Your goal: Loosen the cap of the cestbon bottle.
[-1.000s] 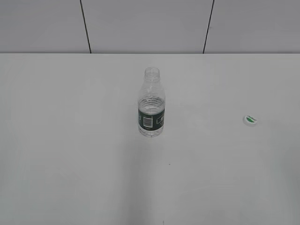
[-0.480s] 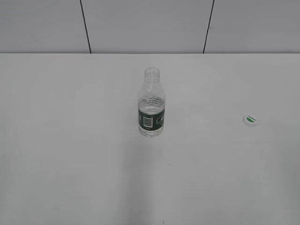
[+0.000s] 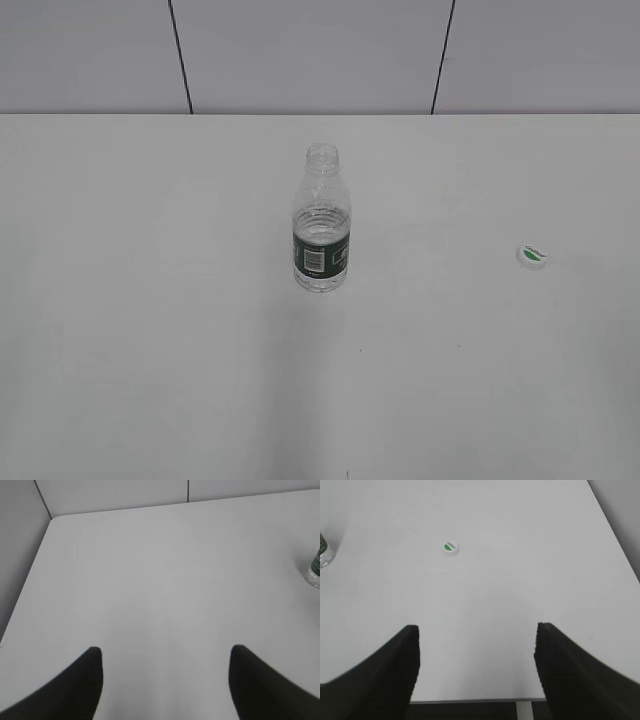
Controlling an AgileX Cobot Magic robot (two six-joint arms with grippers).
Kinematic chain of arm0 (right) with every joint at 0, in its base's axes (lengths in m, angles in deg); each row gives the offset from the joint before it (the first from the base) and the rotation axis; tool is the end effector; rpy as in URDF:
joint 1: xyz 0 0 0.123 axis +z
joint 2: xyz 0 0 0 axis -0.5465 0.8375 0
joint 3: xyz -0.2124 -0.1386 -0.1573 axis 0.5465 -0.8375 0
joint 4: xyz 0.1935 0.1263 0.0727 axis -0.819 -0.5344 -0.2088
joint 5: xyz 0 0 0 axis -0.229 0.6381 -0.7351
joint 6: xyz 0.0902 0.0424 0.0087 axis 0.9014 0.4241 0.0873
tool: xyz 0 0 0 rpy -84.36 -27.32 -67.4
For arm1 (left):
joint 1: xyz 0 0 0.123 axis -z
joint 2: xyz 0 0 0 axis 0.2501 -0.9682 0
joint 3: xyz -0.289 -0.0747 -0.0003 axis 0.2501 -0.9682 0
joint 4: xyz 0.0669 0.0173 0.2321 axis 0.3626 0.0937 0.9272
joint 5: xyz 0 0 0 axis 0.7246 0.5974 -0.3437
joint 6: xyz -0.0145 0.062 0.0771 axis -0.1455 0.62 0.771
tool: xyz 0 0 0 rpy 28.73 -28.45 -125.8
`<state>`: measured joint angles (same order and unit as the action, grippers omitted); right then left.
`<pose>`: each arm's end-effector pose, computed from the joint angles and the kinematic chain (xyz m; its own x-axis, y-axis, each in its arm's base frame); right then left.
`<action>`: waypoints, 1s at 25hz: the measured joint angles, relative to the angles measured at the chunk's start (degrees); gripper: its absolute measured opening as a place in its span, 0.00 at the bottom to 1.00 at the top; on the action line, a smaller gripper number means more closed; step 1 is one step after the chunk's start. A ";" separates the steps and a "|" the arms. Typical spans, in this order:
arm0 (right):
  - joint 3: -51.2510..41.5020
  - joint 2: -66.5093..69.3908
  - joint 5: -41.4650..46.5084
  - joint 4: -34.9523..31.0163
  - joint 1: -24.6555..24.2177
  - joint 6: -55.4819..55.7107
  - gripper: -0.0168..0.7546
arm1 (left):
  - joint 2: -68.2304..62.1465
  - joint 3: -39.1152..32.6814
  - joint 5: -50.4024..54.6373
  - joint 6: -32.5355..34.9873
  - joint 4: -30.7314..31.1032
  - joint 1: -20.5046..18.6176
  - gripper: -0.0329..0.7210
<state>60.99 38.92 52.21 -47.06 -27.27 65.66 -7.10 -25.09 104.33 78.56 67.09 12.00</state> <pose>-0.0212 -0.0048 0.2662 -0.4677 -0.1353 -0.8735 -0.1204 0.9888 -0.0887 -0.0232 -0.0003 0.2776 -0.4183 0.0615 -0.9062 -0.0168 0.9970 0.0755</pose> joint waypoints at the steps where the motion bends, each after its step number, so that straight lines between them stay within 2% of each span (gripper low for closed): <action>1: 0.00 0.00 0.00 0.00 -0.09 0.00 0.73 | 0.00 0.00 0.00 0.05 0.00 0.28 0.67; 8: 0.00 0.00 0.00 -0.55 -2.87 0.06 0.73 | 0.00 0.00 0.00 0.18 0.00 1.25 0.62; 25: 0.00 0.00 -0.02 -0.92 -2.94 0.08 0.73 | 0.00 0.00 0.00 0.18 0.00 1.25 0.62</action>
<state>60.99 38.92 52.19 -47.98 -30.20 65.74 -7.10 -25.09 104.33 78.74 67.09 13.25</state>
